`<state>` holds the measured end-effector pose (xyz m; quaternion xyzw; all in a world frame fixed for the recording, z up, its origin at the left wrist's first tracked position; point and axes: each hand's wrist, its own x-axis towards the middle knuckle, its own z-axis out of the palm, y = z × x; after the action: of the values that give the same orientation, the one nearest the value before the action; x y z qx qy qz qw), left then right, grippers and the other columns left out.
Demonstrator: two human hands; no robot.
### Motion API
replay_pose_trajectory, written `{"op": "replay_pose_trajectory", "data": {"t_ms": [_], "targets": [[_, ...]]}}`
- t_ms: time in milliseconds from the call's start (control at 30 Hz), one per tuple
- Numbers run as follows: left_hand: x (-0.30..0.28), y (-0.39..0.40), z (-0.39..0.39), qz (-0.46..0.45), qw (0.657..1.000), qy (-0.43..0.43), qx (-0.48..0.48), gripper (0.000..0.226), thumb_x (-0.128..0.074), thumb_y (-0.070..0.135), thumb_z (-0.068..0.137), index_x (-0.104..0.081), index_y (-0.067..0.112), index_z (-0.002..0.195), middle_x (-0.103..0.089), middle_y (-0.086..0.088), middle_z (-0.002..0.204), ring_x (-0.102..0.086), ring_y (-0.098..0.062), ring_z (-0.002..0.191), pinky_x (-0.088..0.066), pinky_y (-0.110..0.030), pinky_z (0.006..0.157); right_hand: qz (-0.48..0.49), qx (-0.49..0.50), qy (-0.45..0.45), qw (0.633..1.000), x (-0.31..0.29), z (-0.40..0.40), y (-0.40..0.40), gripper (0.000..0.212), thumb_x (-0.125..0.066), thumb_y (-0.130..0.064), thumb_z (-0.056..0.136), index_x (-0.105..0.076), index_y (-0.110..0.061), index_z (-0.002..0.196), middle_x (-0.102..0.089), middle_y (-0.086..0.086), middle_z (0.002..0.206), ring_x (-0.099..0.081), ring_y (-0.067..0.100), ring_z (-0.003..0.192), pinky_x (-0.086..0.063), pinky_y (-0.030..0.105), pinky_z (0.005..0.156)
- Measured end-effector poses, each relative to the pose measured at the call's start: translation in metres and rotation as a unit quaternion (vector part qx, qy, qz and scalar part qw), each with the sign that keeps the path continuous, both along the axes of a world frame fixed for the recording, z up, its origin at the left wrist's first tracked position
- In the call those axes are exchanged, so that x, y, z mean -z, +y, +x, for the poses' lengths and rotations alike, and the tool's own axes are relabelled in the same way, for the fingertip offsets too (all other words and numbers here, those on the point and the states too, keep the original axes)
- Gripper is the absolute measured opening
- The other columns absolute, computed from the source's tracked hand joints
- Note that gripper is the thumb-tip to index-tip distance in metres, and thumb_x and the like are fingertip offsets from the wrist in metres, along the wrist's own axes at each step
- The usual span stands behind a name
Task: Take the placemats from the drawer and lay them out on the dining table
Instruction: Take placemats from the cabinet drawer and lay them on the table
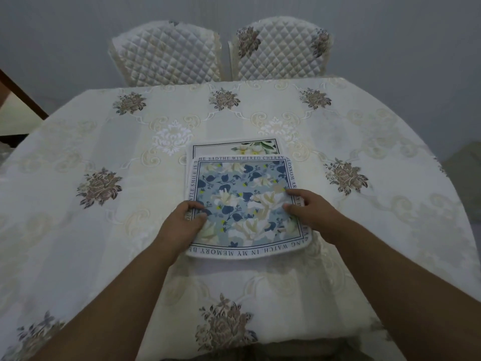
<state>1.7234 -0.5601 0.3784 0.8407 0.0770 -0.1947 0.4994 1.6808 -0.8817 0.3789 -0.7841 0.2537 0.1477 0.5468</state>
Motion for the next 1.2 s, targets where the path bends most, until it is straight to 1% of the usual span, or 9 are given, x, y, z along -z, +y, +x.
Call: {"op": "replay_pose_trajectory", "data": {"t_ms": [100, 233, 400, 500, 567, 733, 867, 1033, 1200], "targets": [[-0.003, -0.005, -0.004, -0.007, 0.998, 0.025, 0.059, 0.045, -0.068, 0.016, 0.094, -0.059, 0.037, 0.133, -0.056, 0.009, 0.134, -0.063, -0.012, 0.103, -0.052, -0.018, 0.074, -0.086, -0.036, -0.019, 0.995, -0.007, -0.001, 0.008, 0.047, -0.073, -0.020, 0.084, -0.064, -0.036, 0.128, -0.063, 0.002, 0.132, -0.064, 0.020, 0.109, -0.054, 0.040, 0.098], [-0.029, -0.002, -0.013, -0.012, 0.995, 0.064, 0.075, 0.066, -0.067, 0.001, 0.088, -0.051, 0.033, 0.144, -0.051, 0.003, 0.138, -0.062, -0.021, 0.109, -0.056, -0.027, 0.079, -0.097, -0.058, -0.045, 0.993, -0.036, -0.017, 0.012, 0.059, -0.065, -0.012, 0.090, -0.055, -0.042, 0.139, -0.056, -0.002, 0.141, -0.065, 0.016, 0.102, -0.057, 0.031, 0.089], [-0.080, -0.007, -0.045, 0.043, 0.992, -0.101, 0.064, 0.032, -0.071, 0.022, 0.092, -0.064, 0.044, 0.115, -0.060, 0.007, 0.131, -0.064, -0.020, 0.111, -0.056, -0.043, 0.093, -0.130, -0.062, -0.082, 0.986, -0.079, -0.058, 0.014, 0.063, -0.057, -0.006, 0.094, -0.043, -0.030, 0.150, -0.047, 0.001, 0.151, -0.052, 0.009, 0.099, -0.039, -0.003, 0.064], [-0.122, -0.008, -0.075, 0.053, 0.986, -0.130, 0.094, 0.029, -0.069, 0.025, 0.093, -0.066, 0.047, 0.112, -0.061, 0.008, 0.130, -0.064, -0.021, 0.112, -0.056, -0.048, 0.094, -0.116, -0.048, -0.125, 0.984, -0.122, -0.097, 0.012, 0.068, -0.057, -0.006, 0.086, -0.048, -0.036, 0.146, -0.047, -0.002, 0.151, -0.056, 0.014, 0.117, -0.051, 0.025, 0.095], [-0.153, -0.010, -0.098, 0.035, 0.985, -0.135, 0.105, 0.038, -0.068, 0.023, 0.095, -0.065, 0.047, 0.124, -0.060, 0.007, 0.135, -0.063, -0.021, 0.115, -0.054, -0.050, 0.098, -0.119, -0.038, -0.155, 0.980, -0.155, -0.126, 0.008, 0.065, -0.065, -0.015, 0.085, -0.049, -0.042, 0.141, -0.048, -0.005, 0.148, -0.056, 0.019, 0.122, -0.050, 0.042, 0.102], [-0.229, -0.019, -0.156, -0.041, 0.974, -0.179, 0.135, 0.046, -0.069, 0.017, 0.095, -0.063, 0.039, 0.134, -0.059, 0.009, 0.137, -0.063, -0.015, 0.116, -0.057, -0.039, 0.095, -0.189, 0.007, -0.187, 0.964, -0.232, -0.206, -0.001, 0.073, -0.074, -0.034, 0.088, -0.038, -0.042, 0.151, -0.045, -0.009, 0.152, -0.047, 0.016, 0.135, -0.042, 0.039, 0.111], [-0.265, -0.021, -0.192, -0.117, 0.958, -0.194, 0.176, 0.047, -0.074, 0.014, 0.090, -0.066, 0.038, 0.130, -0.061, 0.011, 0.135, -0.066, -0.005, 0.108, -0.058, -0.017, 0.080, -0.217, 0.076, -0.213, 0.950, -0.276, -0.277, 0.008, 0.064, -0.076, -0.028, 0.087, -0.049, -0.038, 0.144, -0.054, -0.010, 0.143, -0.056, 0.009, 0.120, -0.043, 0.023, 0.099], [-0.288, -0.011, -0.228, -0.107, 0.931, -0.217, 0.274, 0.048, -0.076, 0.022, 0.089, -0.065, 0.049, 0.127, -0.059, 0.017, 0.135, -0.063, -0.011, 0.116, -0.056, -0.042, 0.098, -0.204, 0.185, -0.213, 0.937, -0.302, -0.368, 0.047, 0.065, -0.080, -0.024, 0.082, -0.055, -0.044, 0.139, -0.060, -0.011, 0.133, -0.064, 0.007, 0.108, -0.052, 0.034, 0.100], [-0.297, -0.023, -0.269, -0.136, 0.899, -0.211, 0.358, 0.048, -0.077, 0.022, 0.088, -0.067, 0.055, 0.121, -0.060, 0.017, 0.136, -0.062, -0.012, 0.118, -0.056, -0.044, 0.097, -0.225, 0.278, -0.203, 0.911, -0.312, -0.456, 0.083, 0.065, -0.078, -0.021, 0.084, -0.054, -0.044, 0.139, -0.056, -0.013, 0.129, -0.061, 0.007, 0.109, -0.049, 0.031, 0.101]]}}
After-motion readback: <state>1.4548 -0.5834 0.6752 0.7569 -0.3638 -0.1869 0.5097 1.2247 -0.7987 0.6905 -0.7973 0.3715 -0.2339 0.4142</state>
